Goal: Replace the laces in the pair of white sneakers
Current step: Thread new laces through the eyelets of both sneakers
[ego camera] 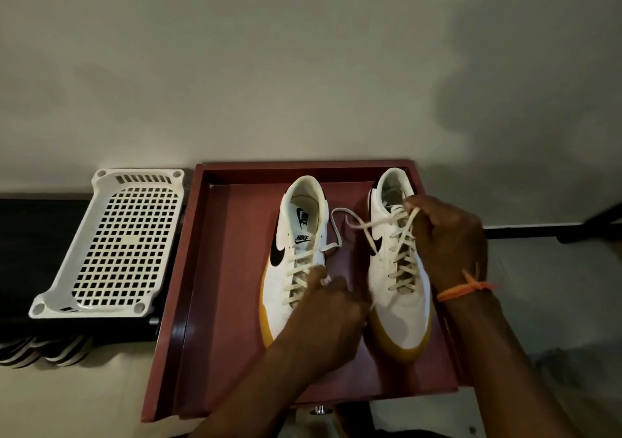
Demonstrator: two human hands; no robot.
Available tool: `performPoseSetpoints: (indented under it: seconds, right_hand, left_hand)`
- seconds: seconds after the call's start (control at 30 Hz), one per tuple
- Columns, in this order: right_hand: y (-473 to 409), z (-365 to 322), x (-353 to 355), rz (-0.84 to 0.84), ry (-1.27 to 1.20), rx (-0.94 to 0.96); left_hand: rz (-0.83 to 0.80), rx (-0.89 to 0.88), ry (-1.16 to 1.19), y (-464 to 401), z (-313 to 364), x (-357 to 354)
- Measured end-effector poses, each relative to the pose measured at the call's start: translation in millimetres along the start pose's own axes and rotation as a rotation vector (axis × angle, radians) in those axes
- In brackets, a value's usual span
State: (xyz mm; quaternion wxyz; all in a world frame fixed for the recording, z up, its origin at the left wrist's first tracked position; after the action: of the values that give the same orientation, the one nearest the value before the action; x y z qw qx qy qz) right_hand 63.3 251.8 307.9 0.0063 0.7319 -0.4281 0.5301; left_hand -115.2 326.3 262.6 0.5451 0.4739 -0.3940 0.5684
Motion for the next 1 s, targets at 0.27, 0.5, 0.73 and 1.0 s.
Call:
performPoseSetpoints:
  seconds: [0.27,0.5,0.73,1.0]
  right_hand:
    - [-2,4,-2,0.052,-0.74,-0.492]
    - [-10,-6,-2,-0.022,-1.315,-0.7]
    - [0,-35,-18,-0.341,-1.299,-0.623]
    - [15,-61,-39,-0.598,-1.191,-0.482]
  left_hand:
    - [-0.31,-0.006,-0.296,8,21,-16]
    - [-0.514,-0.041,-0.159,7,24,-20]
    - [0.187,0.271,0.796,-10,-7,14]
    - [0.431,0.704,1.604,-1,-58,50]
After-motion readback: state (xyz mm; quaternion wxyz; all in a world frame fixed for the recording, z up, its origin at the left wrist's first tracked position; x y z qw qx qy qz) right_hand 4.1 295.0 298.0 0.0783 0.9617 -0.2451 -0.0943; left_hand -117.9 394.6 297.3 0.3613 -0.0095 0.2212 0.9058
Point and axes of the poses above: each hand's wrist, its own y-axis away from the middle knuckle, its own x-axis out of the back of the hand, z = x × y, the point moved 2 cm from there along -y, towards the middle knuckle, and after that the axes turned 5 degrees about -z, right-handed, at the moved point
